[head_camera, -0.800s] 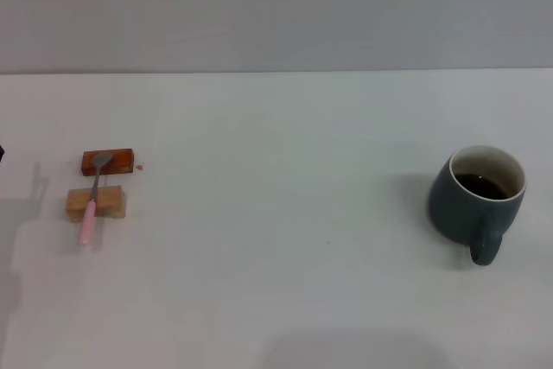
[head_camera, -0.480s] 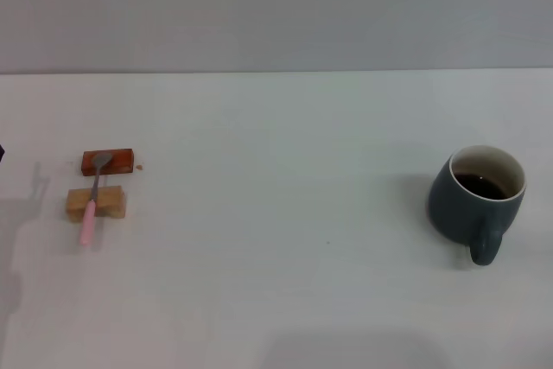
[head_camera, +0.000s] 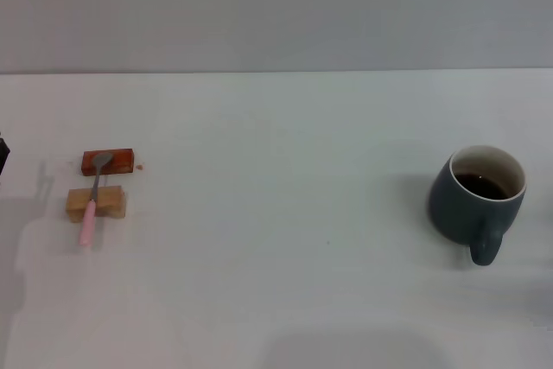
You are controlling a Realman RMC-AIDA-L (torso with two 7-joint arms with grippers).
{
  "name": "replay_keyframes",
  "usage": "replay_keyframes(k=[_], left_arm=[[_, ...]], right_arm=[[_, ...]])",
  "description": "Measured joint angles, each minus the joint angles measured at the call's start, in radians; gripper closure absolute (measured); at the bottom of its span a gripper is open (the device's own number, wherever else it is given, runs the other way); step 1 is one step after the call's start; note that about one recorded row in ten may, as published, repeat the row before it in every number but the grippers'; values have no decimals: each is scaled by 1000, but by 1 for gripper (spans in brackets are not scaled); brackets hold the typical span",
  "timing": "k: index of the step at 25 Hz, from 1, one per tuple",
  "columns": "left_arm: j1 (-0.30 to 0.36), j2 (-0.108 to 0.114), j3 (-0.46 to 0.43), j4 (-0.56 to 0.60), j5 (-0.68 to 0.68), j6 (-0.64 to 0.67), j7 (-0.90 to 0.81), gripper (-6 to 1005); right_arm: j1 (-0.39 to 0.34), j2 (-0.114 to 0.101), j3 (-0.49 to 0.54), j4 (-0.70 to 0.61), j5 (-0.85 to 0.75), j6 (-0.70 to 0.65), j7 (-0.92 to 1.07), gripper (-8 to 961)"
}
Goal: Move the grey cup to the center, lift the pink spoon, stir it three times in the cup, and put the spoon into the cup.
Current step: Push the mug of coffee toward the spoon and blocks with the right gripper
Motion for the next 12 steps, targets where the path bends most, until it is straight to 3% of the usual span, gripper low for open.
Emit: replay_keyframes(k=[6,12], left_arm=[[-6,-1,2,-5,0,1,0,208],[-6,-1,2,-10,0,1,0,212]], right_arm=[[47,4,-86,7,-7,60,-1,953],[59,5,-106,15,-8,88,-1,954]])
